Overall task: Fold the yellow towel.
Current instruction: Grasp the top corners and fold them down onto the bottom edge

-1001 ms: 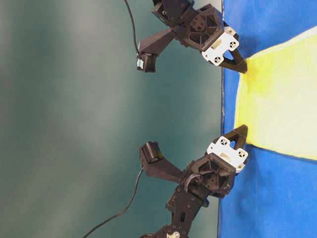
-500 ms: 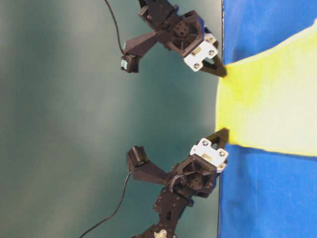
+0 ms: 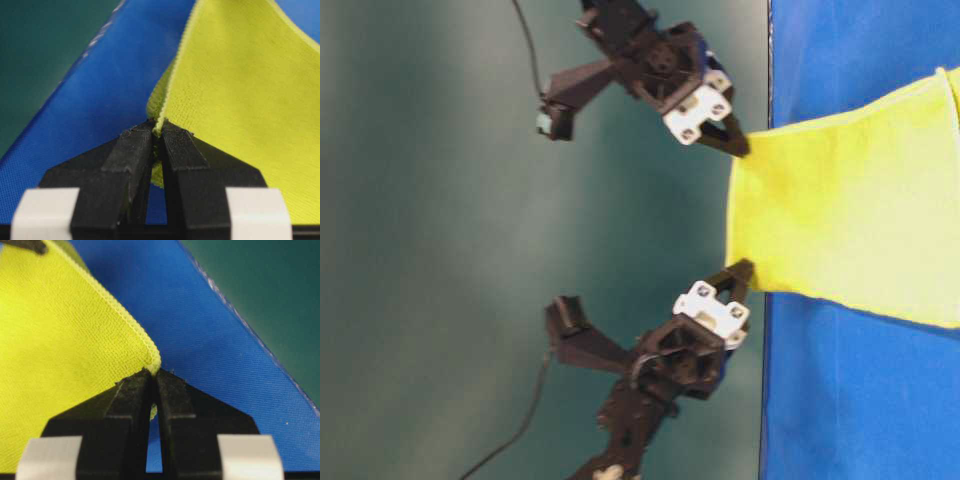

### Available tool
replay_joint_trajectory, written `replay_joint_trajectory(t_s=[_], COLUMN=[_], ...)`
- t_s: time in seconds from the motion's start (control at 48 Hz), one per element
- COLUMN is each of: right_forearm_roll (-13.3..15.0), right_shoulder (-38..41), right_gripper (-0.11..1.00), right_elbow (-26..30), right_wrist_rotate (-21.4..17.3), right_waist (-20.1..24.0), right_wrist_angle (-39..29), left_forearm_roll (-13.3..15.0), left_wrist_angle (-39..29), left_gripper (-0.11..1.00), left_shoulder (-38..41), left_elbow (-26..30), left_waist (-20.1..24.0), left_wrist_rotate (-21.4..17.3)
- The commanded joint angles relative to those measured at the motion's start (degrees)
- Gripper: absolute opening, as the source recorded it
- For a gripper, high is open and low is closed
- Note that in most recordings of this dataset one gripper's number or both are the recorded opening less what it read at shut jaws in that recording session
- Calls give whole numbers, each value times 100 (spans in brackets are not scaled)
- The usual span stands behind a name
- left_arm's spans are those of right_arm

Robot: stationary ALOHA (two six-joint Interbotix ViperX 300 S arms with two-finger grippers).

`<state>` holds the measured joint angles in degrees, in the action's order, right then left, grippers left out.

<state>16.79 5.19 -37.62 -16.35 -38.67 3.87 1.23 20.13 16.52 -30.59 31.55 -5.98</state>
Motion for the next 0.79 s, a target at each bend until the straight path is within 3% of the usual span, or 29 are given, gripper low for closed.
replay_joint_trajectory(t_s=[0.0, 0.375, 0.771], right_forearm_roll=[-9, -97, -167], right_shoulder=[-396, -1494, -1723], right_gripper=[3, 3, 3], right_elbow=[18, -527, -1072], right_wrist_rotate=[-9, -62, -483], right_waist=[70, 879, 2171], right_wrist_angle=[-105, -809, -1116], left_forearm_roll=[-9, 0, 0], left_wrist_angle=[-35, -88, -114], left_gripper=[3, 3, 3], left_shoulder=[-501, -1600, -1415], left_elbow=[-44, -782, -1318], left_waist=[-105, -976, -2206], left_wrist_rotate=[-79, -264, -105])
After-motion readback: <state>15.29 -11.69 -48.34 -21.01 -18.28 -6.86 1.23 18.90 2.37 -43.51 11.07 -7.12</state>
